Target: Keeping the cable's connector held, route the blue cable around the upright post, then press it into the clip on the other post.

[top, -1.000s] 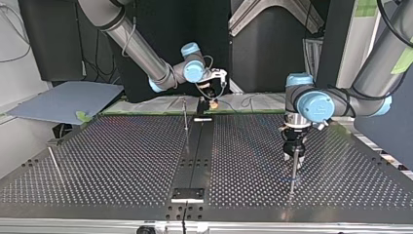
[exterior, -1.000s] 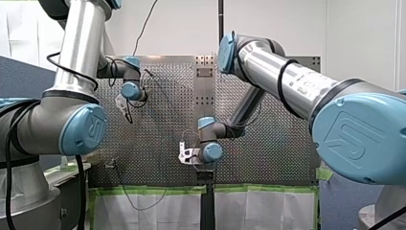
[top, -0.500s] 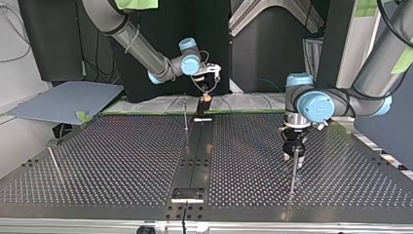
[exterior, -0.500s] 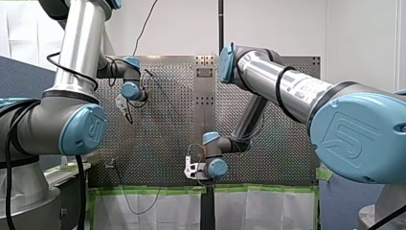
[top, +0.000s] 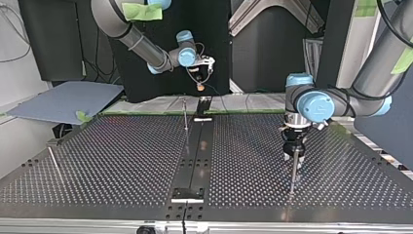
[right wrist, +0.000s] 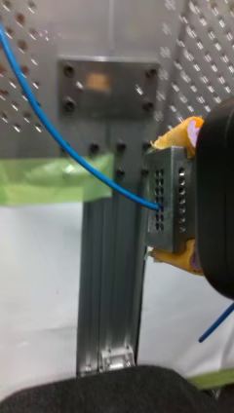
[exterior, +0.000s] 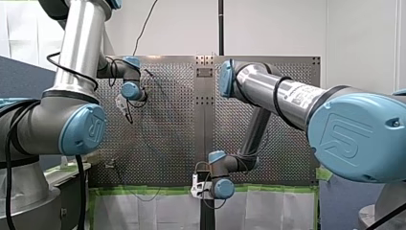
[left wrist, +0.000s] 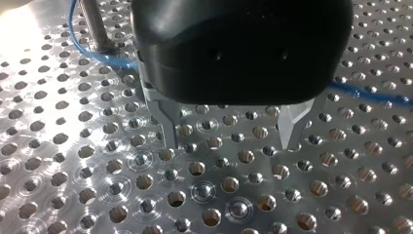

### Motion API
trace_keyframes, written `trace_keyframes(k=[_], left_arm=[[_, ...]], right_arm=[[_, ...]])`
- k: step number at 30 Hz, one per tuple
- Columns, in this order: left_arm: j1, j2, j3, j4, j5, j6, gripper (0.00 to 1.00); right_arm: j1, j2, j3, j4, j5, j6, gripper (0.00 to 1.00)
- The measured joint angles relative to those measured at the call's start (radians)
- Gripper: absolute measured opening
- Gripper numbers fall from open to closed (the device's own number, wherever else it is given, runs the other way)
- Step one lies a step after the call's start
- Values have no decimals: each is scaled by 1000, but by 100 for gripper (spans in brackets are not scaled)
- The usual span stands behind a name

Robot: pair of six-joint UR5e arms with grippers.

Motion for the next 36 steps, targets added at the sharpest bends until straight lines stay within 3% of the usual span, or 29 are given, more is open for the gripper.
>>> trace_keyframes(k=[7, 21, 36], left_arm=[[0, 0, 0, 0, -1, 0, 100], [3, 0, 0, 0, -1, -1, 100], [8, 0, 0, 0, -1, -11, 100]], right_arm=[[-19, 35, 26, -71, 4, 9, 0], [-67, 42, 99, -167, 13, 10, 0], [-95, 41, 196, -248, 36, -29, 0]])
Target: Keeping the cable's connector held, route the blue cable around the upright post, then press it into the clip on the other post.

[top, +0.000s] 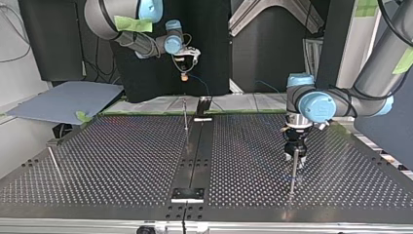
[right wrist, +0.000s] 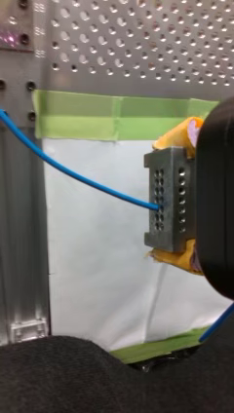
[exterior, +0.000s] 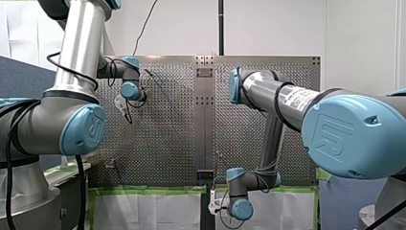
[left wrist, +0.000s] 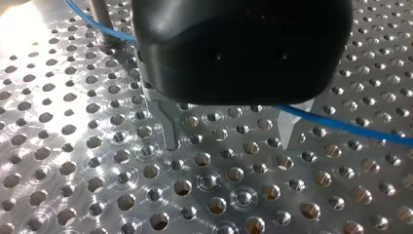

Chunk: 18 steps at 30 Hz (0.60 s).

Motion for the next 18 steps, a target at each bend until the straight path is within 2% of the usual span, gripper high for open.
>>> trace_keyframes(k=[3, 8, 14, 18], left_arm=[[0, 0, 0, 0, 0, -1, 100], [0, 0, 0, 0, 0, -3, 100], [0, 0, 0, 0, 0, -3, 100], [1, 0, 0, 0, -1, -4, 100]], right_arm=[[-10, -7, 32, -31, 1, -2, 0], [-23, -45, 85, -84, 1, -6, 0], [-22, -91, 143, -143, 1, -45, 0], [-22, -119, 182, -181, 1, -53, 0]])
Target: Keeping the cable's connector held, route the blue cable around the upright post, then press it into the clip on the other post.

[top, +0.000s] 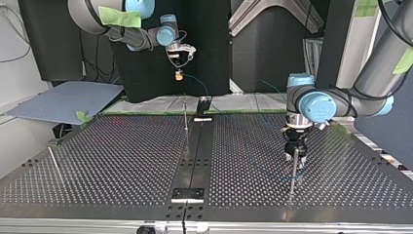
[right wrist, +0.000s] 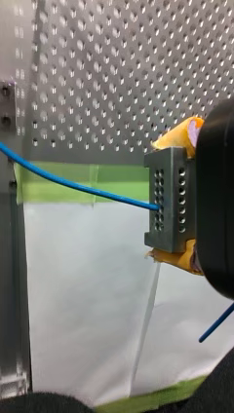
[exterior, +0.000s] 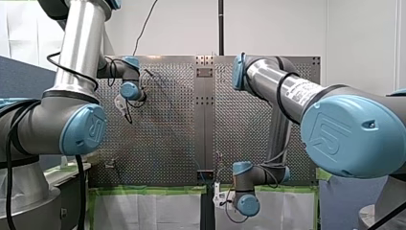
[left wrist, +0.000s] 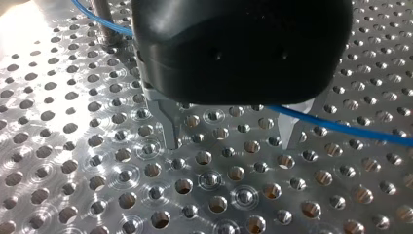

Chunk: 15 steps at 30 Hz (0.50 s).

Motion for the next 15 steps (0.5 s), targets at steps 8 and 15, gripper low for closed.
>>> trace_keyframes(k=[8, 15], left_arm=[[-2, 0, 0, 0, -10, -5, 100], [-7, 0, 0, -1, -11, -10, 100]], right_arm=[[-12, -82, 85, -86, -7, 5, 0], [-17, -151, 154, -150, -19, 0, 0]])
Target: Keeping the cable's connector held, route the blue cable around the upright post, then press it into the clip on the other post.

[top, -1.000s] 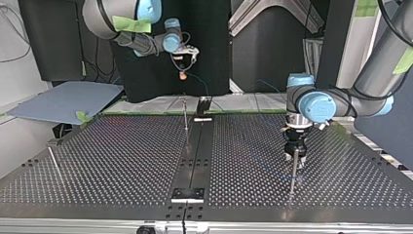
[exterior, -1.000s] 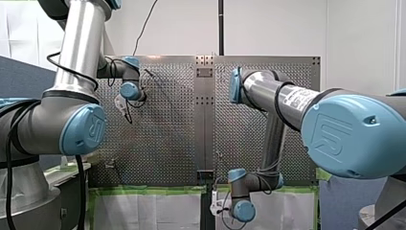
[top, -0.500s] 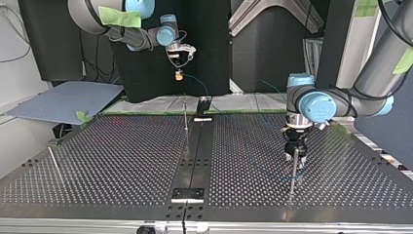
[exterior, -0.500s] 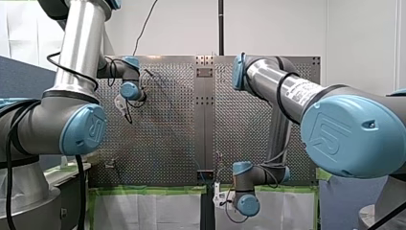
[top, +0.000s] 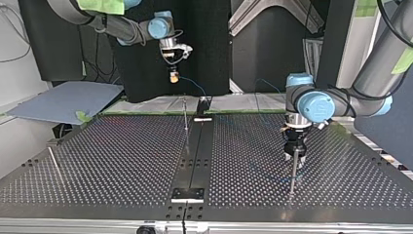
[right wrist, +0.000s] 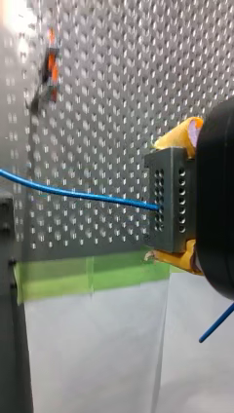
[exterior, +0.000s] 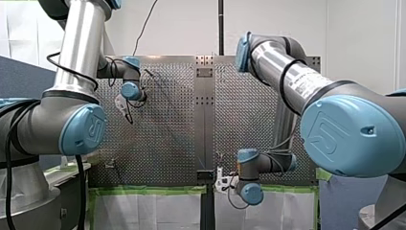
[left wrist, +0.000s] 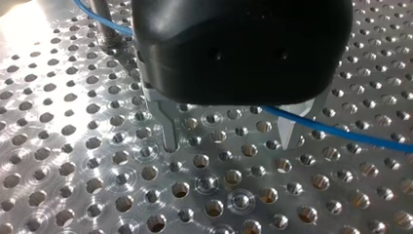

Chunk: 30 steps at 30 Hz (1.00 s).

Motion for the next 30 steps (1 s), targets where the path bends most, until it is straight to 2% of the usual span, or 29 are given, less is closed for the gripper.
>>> trace_keyframes(k=[4, 8, 15, 18, 22, 30], left_arm=[[-1, 0, 0, 0, -3, -6, 100], [-2, 0, 0, -1, -10, -7, 100], [-3, 0, 0, -1, -12, -8, 100], [-3, 0, 0, -1, -13, -9, 100], [-3, 0, 0, 0, -18, -10, 100], [-5, 0, 0, -15, -34, -31, 100]], right_arm=[[-3, -38, 43, -22, -15, -1, 0], [-10, -51, 79, -52, -20, 2, 0], [-36, -72, 146, -107, -28, 16, 0], [-57, -78, 166, -123, -38, 22, 0], [-93, -80, 175, -141, -70, 33, 0], [-162, -80, 174, -165, -139, 37, 0]])
